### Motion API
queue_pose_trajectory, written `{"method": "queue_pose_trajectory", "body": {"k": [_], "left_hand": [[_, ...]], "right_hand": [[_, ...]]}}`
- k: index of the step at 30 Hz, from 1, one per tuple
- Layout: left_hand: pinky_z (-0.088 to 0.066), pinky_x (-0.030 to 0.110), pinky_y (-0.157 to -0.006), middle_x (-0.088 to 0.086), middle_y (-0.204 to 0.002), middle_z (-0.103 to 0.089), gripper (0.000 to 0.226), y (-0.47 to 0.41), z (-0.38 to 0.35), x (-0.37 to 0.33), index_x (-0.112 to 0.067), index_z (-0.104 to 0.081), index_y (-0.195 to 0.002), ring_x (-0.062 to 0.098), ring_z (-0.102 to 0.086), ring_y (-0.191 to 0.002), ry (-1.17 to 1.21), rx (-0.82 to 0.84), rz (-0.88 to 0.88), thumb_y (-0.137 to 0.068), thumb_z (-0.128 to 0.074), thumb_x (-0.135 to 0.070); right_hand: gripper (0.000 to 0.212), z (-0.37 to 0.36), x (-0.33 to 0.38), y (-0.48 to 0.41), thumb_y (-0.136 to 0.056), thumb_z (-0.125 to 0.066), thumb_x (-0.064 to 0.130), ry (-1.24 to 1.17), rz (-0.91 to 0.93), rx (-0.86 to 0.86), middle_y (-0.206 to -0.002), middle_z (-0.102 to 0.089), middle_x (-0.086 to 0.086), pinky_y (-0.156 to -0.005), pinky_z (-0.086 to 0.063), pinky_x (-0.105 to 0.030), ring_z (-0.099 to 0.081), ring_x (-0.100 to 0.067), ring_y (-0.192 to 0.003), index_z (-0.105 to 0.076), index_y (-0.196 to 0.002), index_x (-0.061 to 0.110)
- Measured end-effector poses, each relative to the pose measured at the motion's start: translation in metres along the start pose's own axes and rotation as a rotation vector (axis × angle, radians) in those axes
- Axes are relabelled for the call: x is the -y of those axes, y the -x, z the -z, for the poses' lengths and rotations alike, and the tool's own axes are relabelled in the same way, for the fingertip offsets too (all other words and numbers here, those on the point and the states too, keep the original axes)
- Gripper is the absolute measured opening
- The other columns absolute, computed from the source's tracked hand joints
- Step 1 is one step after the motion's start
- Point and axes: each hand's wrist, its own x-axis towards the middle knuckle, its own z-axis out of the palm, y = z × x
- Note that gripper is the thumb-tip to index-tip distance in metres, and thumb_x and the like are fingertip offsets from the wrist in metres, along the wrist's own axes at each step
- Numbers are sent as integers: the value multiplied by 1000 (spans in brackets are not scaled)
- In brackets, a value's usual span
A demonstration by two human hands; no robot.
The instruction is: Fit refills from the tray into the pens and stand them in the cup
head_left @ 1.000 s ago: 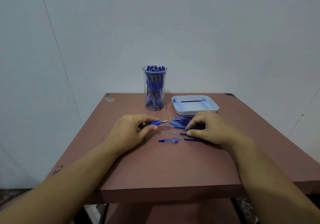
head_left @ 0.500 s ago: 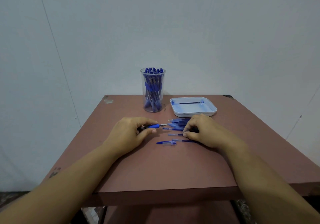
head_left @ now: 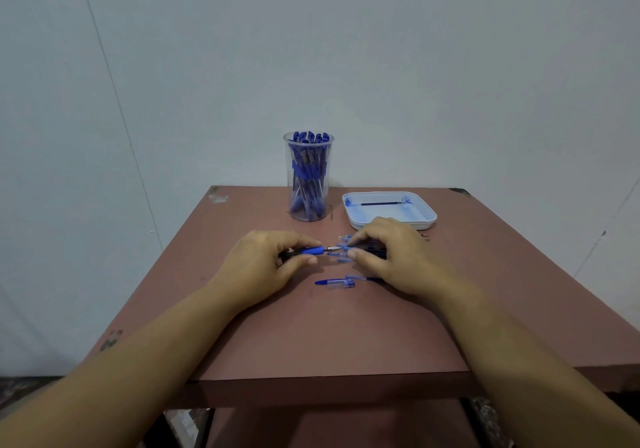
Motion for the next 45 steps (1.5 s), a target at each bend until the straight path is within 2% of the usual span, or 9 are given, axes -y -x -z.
{"method": "queue_pose_trajectory", "body": {"k": [3,9,17,24,28,31,36,41,45], "left_hand": [[-51,20,-71,-24,-97,-71,33,0,0,-3,-38,-72,-108,-6,-63,-81,4,3,-36,-84,-57,-54],[-48,15,-69,-22,-97,-72,36,-1,-1,-7,-36,-73,-109,-8,-61,-79,15,10,-60,-85,-55,-56],[-38,2,-65,-25,-88,-70,24,0,-1,-11,-31,-75,-108,-18,-55,-74,57,36,-60,-88,-63,-37],[-38,5,-65,-20,-90,-72,26,-1,-1,-10,-36,-74,-106,-18,-52,-70,-30,-28,-80,-84,-65,-44],[-35,0,-64,-19,-86,-72,24,0,1,-10,-34,-75,-105,-24,-46,-70,-69,-45,-113,-82,-68,-40],[-33,0,-63,-17,-87,-72,24,0,1,-10,-35,-75,-105,-21,-46,-71,-75,-61,-113,-82,-68,-40],[-33,1,-63,-18,-88,-72,24,-1,0,-9,-35,-74,-105,-21,-47,-70,-76,-50,-124,-84,-67,-42],[-34,-3,-66,-16,-87,-73,21,0,-1,-8,-31,-76,-103,-28,-44,-72,-60,-61,-146,-83,-72,-35],[-34,-1,-65,-20,-88,-72,24,-1,0,-8,-34,-75,-105,-24,-46,-72,-73,-41,-119,-83,-67,-41]], "right_hand": [[17,-6,8,-2,-89,-64,43,-34,39,6,-94,-65,13,-79,-45,-21,-56,-2,-92,-72,-99,32],[11,-12,11,-4,-89,-68,32,-78,60,-28,-81,-65,10,-67,-39,-13,-56,-4,-77,-76,-91,24],[13,-12,14,-1,-83,-76,20,-150,82,-47,-88,-70,7,-70,-49,-16,-64,-7,-79,-76,-95,24],[15,-13,11,-2,-93,-63,36,-188,-48,-21,-77,-68,19,-64,-44,-15,-60,-2,-72,-74,-93,25],[2,-14,15,-3,-87,-72,23,-206,-38,4,-68,-63,18,-61,-39,-10,-55,2,-63,-72,-89,22],[15,-14,15,-2,-83,-77,21,-239,-41,-5,-70,-61,22,-61,-41,-10,-54,3,-62,-69,-95,23],[12,-16,13,-3,-92,-64,35,-152,2,-9,-79,-65,13,-64,-40,-13,-57,-2,-71,-73,-92,27],[13,-17,14,-2,-85,-74,31,-219,-34,13,-77,-63,13,-62,-43,-11,-55,0,-66,-69,-97,28],[13,-18,14,-4,-92,-64,38,-191,-43,12,-76,-70,6,-64,-49,-24,-61,-7,-68,-73,-91,28]]}}
